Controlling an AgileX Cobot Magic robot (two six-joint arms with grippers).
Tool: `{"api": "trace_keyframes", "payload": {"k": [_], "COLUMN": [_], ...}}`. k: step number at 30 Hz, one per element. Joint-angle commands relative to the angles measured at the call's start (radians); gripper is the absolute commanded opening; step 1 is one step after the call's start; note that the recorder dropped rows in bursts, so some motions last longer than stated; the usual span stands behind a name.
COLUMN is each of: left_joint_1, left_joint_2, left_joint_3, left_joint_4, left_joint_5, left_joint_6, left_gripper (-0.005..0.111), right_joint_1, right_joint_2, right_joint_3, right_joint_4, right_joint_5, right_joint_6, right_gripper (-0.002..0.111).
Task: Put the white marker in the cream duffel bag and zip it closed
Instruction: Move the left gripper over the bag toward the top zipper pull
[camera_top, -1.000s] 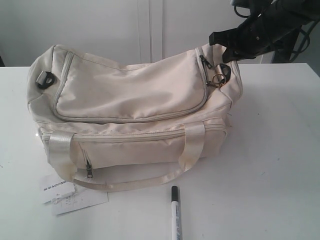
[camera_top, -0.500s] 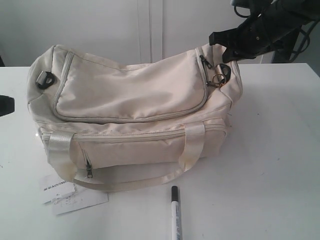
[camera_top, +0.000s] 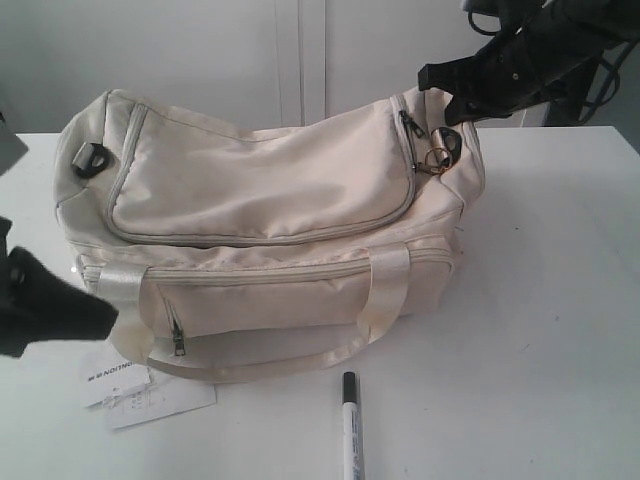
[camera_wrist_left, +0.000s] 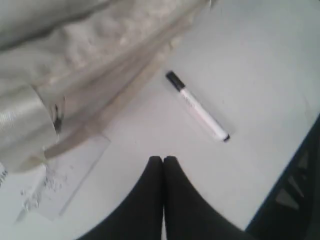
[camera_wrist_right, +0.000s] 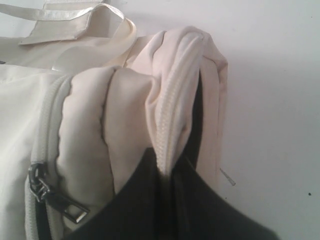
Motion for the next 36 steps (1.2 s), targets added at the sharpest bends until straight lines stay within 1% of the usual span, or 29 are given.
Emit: {"api": "trace_keyframes", "payload": {"k": [1, 6, 8, 10, 15, 18, 21, 23, 25, 29, 32, 36], "left_joint_1": [-0.004, 0.0, 0.0, 0.0, 0.0, 0.0, -0.015, -0.038, -0.075, -0.19, -0.272, -0.332], "left_joint_2": [0.0, 0.0, 0.0, -0.002, -0.002, -0.002, 0.004, 0.016, 0.039, 0.119, 0.19, 0.271], "left_joint_3": [-0.005, -0.005, -0.005, -0.005, -0.005, -0.005, -0.005, -0.005, -0.005, -0.031, -0.079, -0.16], "left_joint_4": [0.243, 0.667, 0.78, 0.784, 0.766, 0.729, 0.662, 0.662, 0.662, 0.674, 0.695, 0.695], "left_joint_5": [0.083, 0.083, 0.047, -0.05, -0.477, -0.683, -0.817, -0.874, -0.898, -0.88, -0.864, -0.86], "left_joint_6": [-0.177, -0.519, -0.623, -0.653, -0.651, -0.651, -0.651, -0.653, -0.653, -0.651, -0.647, -0.647], "left_gripper": [0.0, 0.0, 0.0, 0.0, 0.0, 0.0, 0.0, 0.0, 0.0, 0.0, 0.0, 0.0], "right_joint_1": [0.0, 0.0, 0.0, 0.0, 0.0, 0.0, 0.0, 0.0, 0.0, 0.0, 0.0, 0.0], "right_joint_2": [-0.004, -0.004, -0.004, -0.004, -0.004, -0.004, -0.004, -0.004, -0.004, -0.004, -0.004, -0.004], "right_joint_3": [-0.004, -0.004, -0.004, -0.004, -0.004, -0.004, -0.004, -0.004, -0.004, -0.004, -0.004, -0.004], "right_joint_4": [0.007, 0.007, 0.007, 0.007, 0.007, 0.007, 0.007, 0.007, 0.007, 0.007, 0.007, 0.007], "right_joint_5": [-0.002, -0.002, -0.002, -0.002, -0.002, -0.002, -0.002, -0.002, -0.002, -0.002, -0.002, -0.002], "right_joint_6": [-0.004, -0.004, -0.004, -0.004, -0.004, -0.004, -0.004, -0.004, -0.004, -0.004, -0.004, -0.004], "right_gripper": [0.0, 0.0, 0.0, 0.0, 0.0, 0.0, 0.0, 0.0, 0.0, 0.0, 0.0, 0.0]}}
